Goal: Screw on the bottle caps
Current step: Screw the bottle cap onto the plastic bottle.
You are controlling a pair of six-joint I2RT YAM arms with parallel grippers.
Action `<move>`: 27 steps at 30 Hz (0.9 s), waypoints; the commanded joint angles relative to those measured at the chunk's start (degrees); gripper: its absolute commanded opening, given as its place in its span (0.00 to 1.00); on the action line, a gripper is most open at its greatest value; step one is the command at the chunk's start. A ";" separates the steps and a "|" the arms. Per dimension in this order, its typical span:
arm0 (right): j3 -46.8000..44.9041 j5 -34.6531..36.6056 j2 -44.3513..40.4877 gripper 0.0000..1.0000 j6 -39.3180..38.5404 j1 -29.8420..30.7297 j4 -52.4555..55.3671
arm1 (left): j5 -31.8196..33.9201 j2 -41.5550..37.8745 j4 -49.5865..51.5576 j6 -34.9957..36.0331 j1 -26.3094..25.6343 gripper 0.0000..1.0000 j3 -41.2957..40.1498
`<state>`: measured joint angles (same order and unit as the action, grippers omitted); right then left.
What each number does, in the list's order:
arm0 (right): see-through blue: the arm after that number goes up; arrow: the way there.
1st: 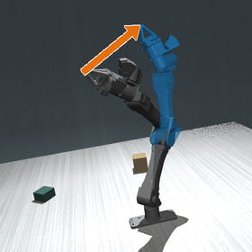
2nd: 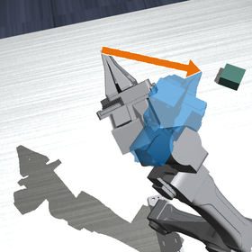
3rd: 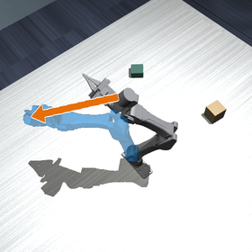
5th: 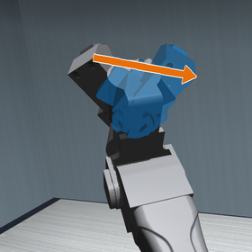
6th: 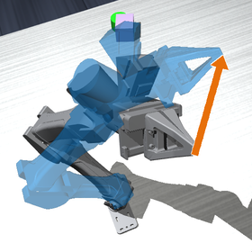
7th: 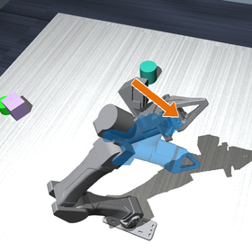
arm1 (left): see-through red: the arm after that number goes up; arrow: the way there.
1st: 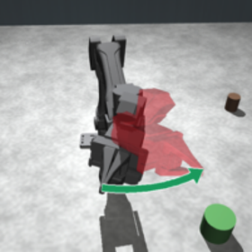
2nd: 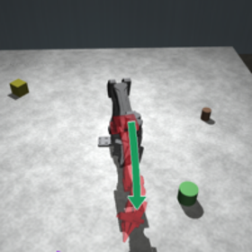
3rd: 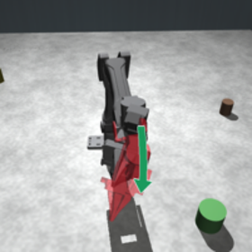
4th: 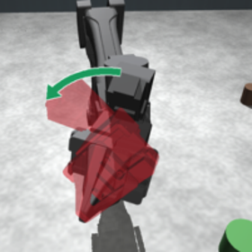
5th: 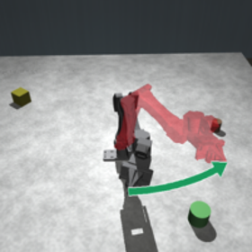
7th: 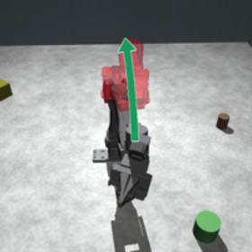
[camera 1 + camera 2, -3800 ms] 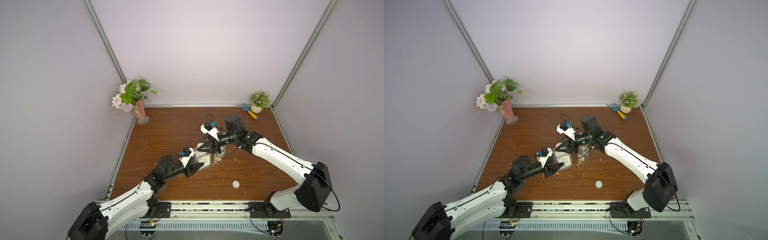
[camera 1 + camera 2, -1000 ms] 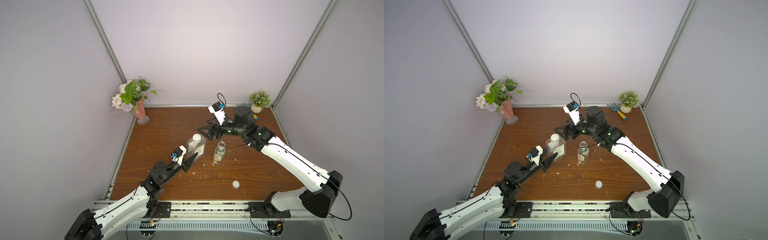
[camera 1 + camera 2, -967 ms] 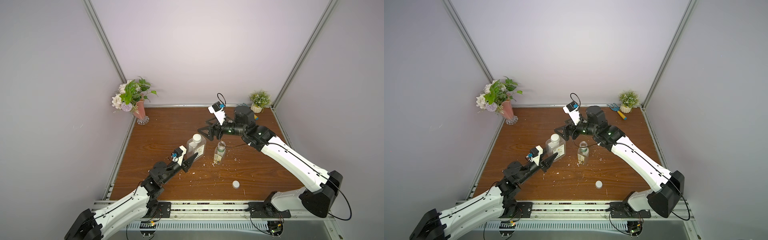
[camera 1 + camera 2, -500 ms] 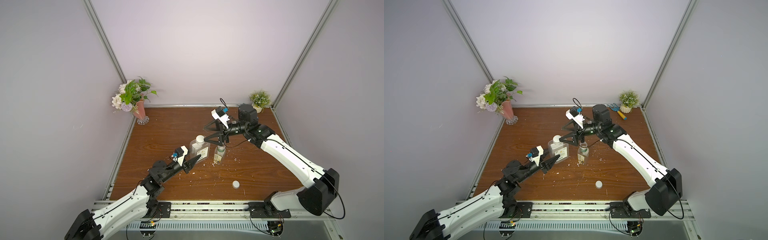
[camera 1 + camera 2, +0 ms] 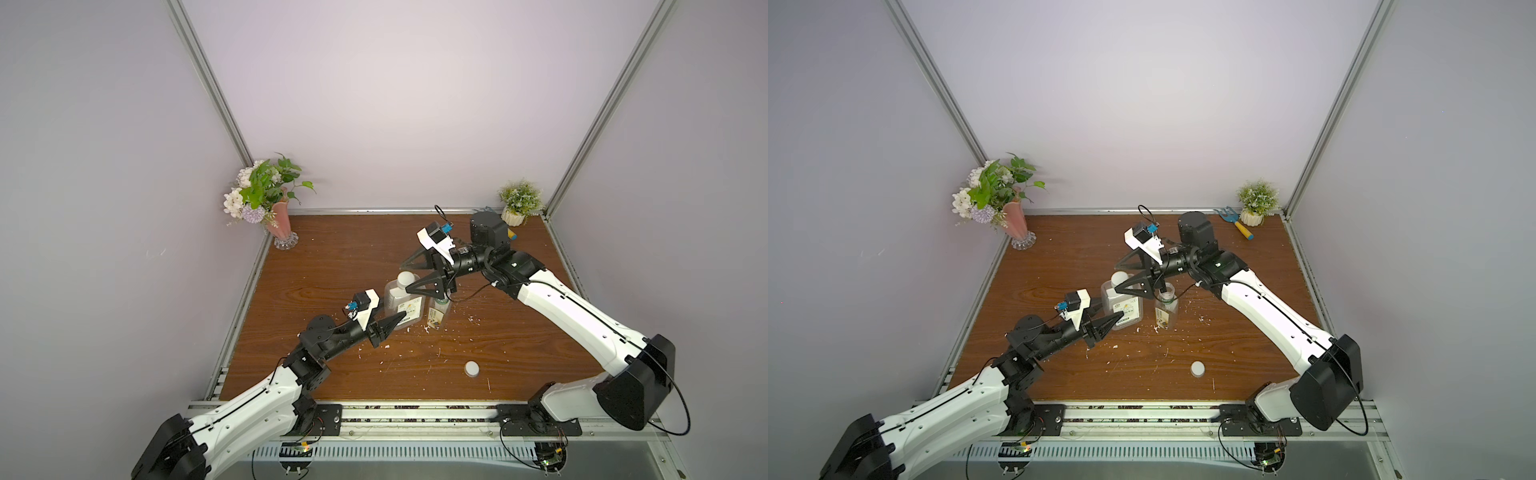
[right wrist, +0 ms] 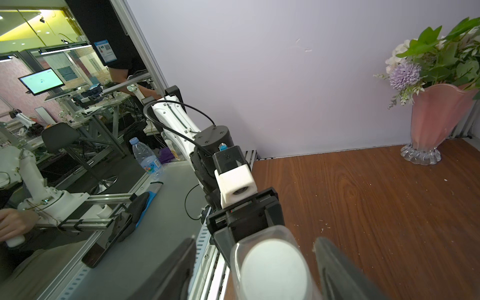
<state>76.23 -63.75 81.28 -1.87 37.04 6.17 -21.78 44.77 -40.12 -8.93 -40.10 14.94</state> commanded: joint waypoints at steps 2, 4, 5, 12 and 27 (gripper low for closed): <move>0.35 -0.18 0.81 0.71 -1.60 0.42 -0.56 | -1.78 0.05 -2.68 -0.90 0.68 0.00 1.68; 0.36 0.41 1.12 0.68 -1.43 0.64 -0.61 | -2.06 0.18 -2.71 -1.00 0.72 0.00 1.67; 0.50 0.61 1.22 0.66 -1.63 0.67 -0.20 | -2.04 0.14 -2.69 -1.00 0.74 0.01 1.82; 0.68 2.32 1.61 0.33 -0.88 0.76 -0.73 | -1.87 -0.03 -2.71 -1.02 0.85 0.00 1.61; -3.09 22.04 0.99 0.00 5.61 5.30 -6.75 | 7.39 -0.10 -5.03 0.58 1.17 0.01 1.41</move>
<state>74.46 -50.68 82.87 1.06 40.05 1.89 -18.02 45.47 -39.42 -9.10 -39.35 14.94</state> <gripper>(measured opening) 0.421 0.481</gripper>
